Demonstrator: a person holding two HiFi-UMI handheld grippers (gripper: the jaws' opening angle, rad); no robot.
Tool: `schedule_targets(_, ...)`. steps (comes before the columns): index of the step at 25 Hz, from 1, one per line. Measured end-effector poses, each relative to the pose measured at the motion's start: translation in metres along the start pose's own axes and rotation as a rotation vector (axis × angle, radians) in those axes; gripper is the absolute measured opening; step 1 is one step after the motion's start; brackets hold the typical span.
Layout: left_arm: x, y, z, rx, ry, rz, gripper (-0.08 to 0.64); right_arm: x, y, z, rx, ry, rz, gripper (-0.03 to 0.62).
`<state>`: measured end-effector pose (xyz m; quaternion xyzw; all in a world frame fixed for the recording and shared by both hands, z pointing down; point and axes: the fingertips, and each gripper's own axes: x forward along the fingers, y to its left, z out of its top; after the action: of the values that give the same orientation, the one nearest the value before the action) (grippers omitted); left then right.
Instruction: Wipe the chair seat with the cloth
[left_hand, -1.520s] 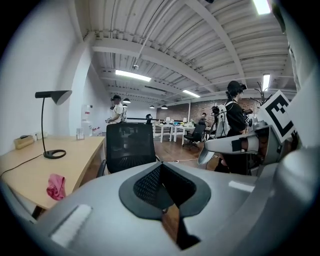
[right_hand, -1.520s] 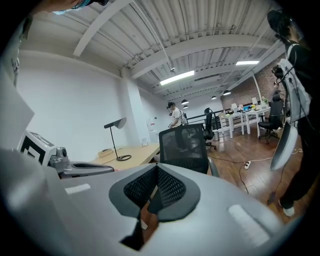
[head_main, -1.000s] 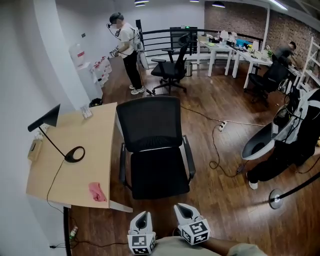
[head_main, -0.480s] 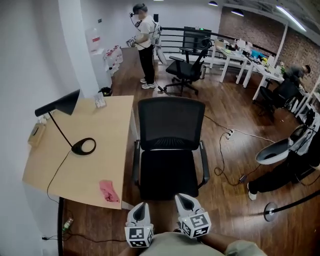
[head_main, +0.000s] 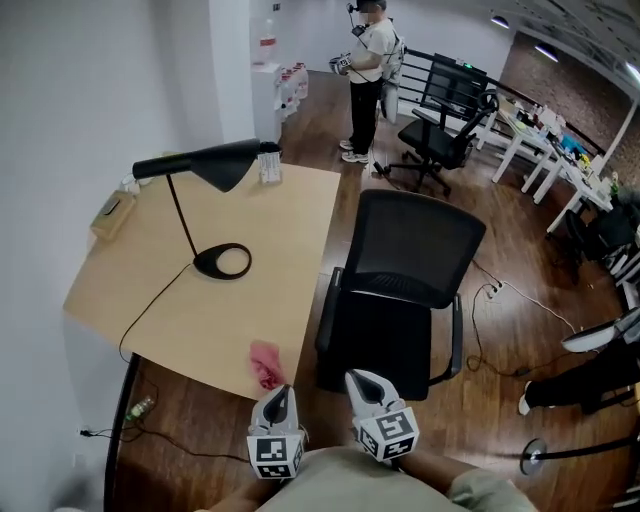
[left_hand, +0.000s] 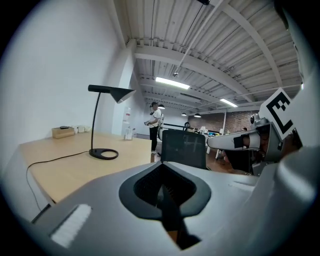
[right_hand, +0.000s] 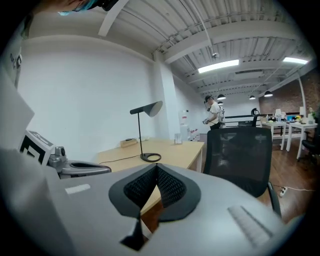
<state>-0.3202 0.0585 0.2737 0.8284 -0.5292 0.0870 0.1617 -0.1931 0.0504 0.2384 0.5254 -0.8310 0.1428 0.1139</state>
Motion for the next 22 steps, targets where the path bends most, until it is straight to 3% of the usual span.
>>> schedule_targets(10,-0.040,0.115,-0.014,-0.047,-0.009,0.219,0.005,0.097,0.089,-0.033,-0.104,0.132,0.213,0.074)
schedule_targets(16,-0.051,0.143,-0.034,-0.061,0.036,0.326,0.005,0.139,0.125,-0.078,-0.151,0.249,0.324,0.112)
schedule_targets(22,-0.043,0.153,-0.056,-0.061,0.076,0.366,0.005,0.165,0.134,-0.119,-0.155,0.324,0.330,0.140)
